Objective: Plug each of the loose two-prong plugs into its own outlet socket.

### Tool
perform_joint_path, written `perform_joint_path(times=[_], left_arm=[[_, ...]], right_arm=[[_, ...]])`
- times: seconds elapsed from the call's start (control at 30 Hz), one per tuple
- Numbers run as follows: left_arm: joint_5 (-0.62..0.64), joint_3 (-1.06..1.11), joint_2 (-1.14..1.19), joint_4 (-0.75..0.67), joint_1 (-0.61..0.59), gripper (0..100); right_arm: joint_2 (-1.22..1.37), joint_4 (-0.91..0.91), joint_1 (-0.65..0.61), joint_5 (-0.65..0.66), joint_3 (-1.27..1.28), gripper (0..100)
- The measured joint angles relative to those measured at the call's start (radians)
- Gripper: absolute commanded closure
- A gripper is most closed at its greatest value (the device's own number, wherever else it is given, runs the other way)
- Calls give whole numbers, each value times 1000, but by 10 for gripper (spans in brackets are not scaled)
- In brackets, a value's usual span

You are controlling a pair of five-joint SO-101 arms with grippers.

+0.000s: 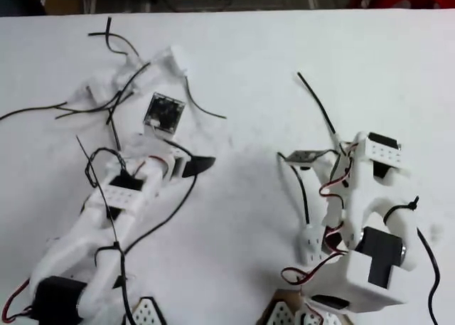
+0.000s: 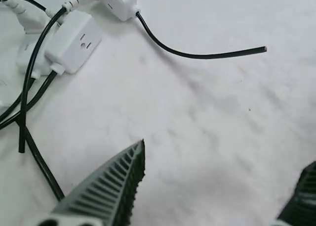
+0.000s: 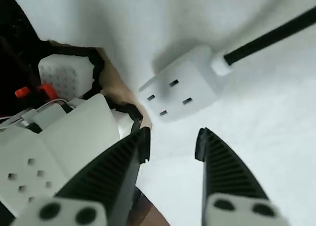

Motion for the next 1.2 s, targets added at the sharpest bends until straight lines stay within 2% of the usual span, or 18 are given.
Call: perform_joint_path(times=[0.17,0.37,0.57,0.7,0.77,0.87,1.0,1.2], left_arm=[[0,0,0,0,0,547],[0,0,0,0,0,547],[0,0,0,0,0,547],[0,0,0,0,0,547],[0,0,0,0,0,547],[0,0,0,0,0,547],[0,0,0,0,0,547],[0,0,0,0,0,547]], right_arm=[[0,0,-9,-109,-31,764],[0,-17,-71,-187,-31,818],[-21,-178,-184,-420,0,847],[-127,-272,-319,-531,95,847],[-196,-327,-347,-605,153,847],[-290,-399,-342,-717,230,847],[-374,-479,-273,-819,298,847],[-396,-612,-233,-862,430,847]])
